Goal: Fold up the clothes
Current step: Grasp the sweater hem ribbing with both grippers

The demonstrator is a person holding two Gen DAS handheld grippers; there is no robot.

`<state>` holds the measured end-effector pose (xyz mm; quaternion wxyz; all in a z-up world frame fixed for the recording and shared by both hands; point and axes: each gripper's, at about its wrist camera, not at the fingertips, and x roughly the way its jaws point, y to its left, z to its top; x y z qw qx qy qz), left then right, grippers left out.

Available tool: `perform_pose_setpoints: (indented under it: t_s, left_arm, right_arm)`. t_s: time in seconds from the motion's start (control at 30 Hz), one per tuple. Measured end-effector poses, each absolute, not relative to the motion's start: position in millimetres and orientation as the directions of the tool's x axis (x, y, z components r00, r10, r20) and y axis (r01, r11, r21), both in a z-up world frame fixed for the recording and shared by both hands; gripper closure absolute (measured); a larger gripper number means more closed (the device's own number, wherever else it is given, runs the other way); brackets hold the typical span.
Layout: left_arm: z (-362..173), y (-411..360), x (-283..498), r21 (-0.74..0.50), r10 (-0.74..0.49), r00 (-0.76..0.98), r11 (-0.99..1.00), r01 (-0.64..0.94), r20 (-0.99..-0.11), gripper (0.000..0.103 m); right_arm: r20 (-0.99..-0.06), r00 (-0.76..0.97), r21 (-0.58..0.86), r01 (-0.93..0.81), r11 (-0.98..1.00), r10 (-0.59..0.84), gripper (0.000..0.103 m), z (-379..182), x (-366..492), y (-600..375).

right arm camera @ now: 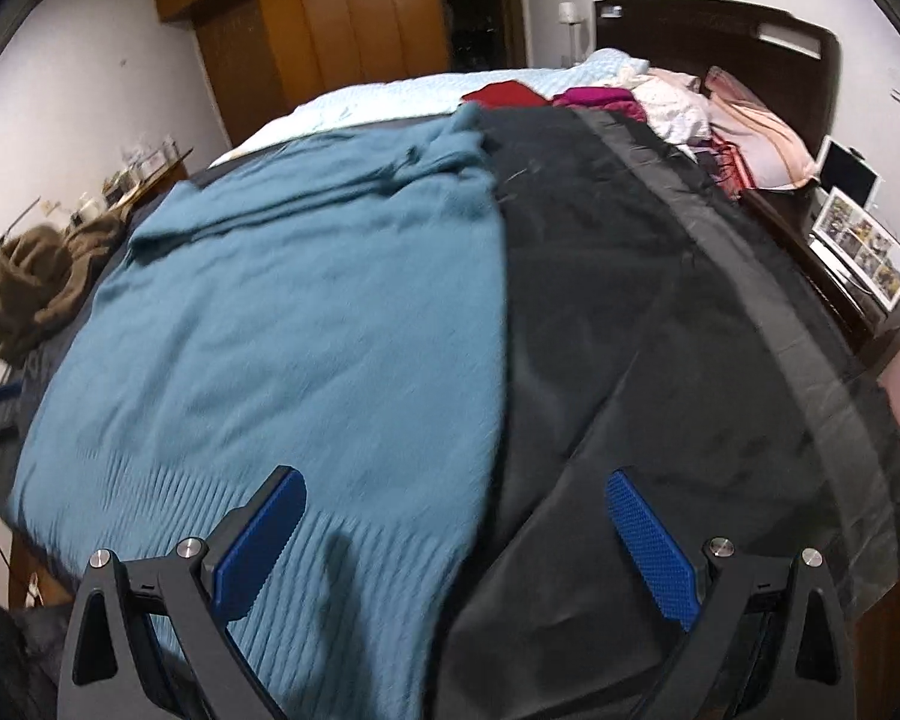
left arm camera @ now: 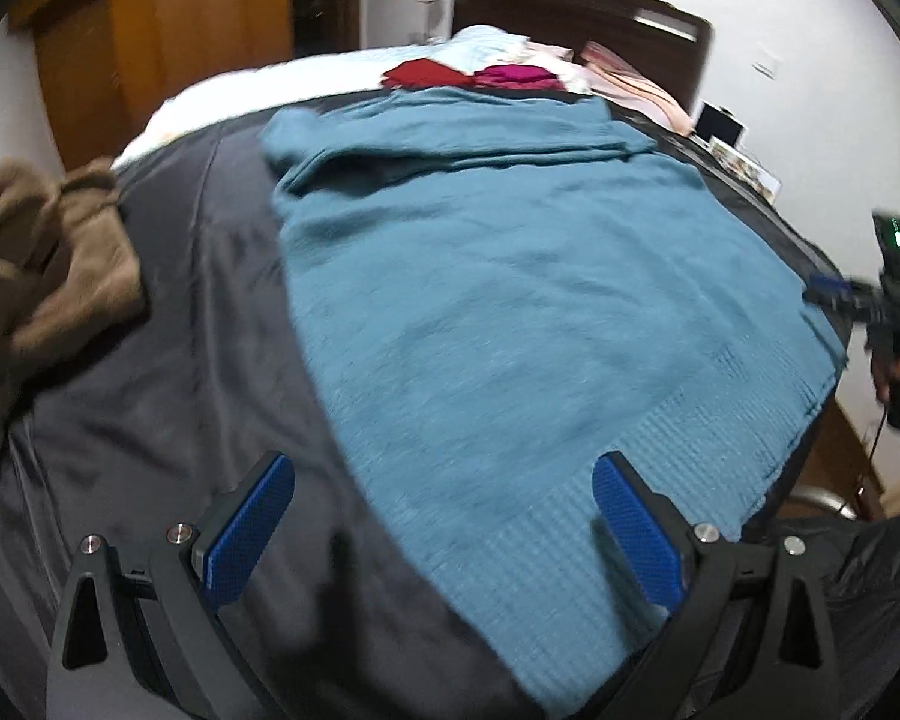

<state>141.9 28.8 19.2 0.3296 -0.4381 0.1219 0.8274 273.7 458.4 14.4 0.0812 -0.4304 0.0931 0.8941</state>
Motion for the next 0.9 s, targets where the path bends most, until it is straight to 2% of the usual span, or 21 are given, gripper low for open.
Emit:
perform_pose_setpoints:
  t_s: [0.27, 0.43, 0.6, 0.67, 0.77, 0.83, 0.87, 0.9]
  left_arm:
    - [3.3, 21.8, 141.0, -0.177, 0.467, -0.327, -0.754, -0.632, -0.821, 0.002]
    - [-2.8, 27.5, 138.7, -0.254, 0.507, -0.258, -0.733, -0.631, -0.822, 0.002]
    - [-1.7, 33.7, 143.4, -0.274, 0.525, -0.236, -0.715, -0.643, -0.818, 0.002]
    - [-1.3, 36.1, 146.0, -0.289, 0.538, -0.222, -0.705, -0.648, -0.813, 0.002]
    - [-0.7, 39.8, 149.8, -0.31, 0.556, -0.202, -0.689, -0.655, -0.807, 0.004]
    - [0.7, 41.0, 150.5, -0.324, 0.566, -0.193, -0.682, -0.656, -0.801, 0.012]
    - [1.3, 41.1, 150.3, -0.332, 0.572, -0.189, -0.679, -0.655, -0.798, 0.016]
    - [0.7, 39.6, 148.5, -0.347, 0.579, -0.183, -0.68, -0.646, -0.794, 0.023]
  right_arm:
    - [-0.808, -0.585, 0.026, -0.152, -0.988, 0.069, 0.001, 9.0, 276.7, 425.1]
    - [-0.817, -0.573, 0.026, -0.156, -0.987, 0.069, 0.001, 6.0, 275.6, 420.2]
    - [-0.823, -0.565, 0.028, -0.142, -0.989, 0.058, 0.002, 2.8, 276.0, 415.6]
    - [-0.82, -0.569, 0.024, -0.132, -0.991, 0.056, 0.005, 3.8, 277.5, 412.3]
    - [-0.814, -0.58, 0.025, -0.102, -0.995, 0.039, 0.02, 6.5, 280.1, 405.5]
    - [-0.811, -0.585, 0.033, -0.077, -0.997, 0.018, 0.037, 8.6, 281.7, 401.5]
    - [-0.808, -0.59, 0.041, -0.062, -0.997, 0.003, 0.04, 9.0, 282.2, 400.1]
    - [-0.805, -0.593, 0.048, -0.047, -0.998, -0.011, 0.046, 9.3, 282.6, 398.8]
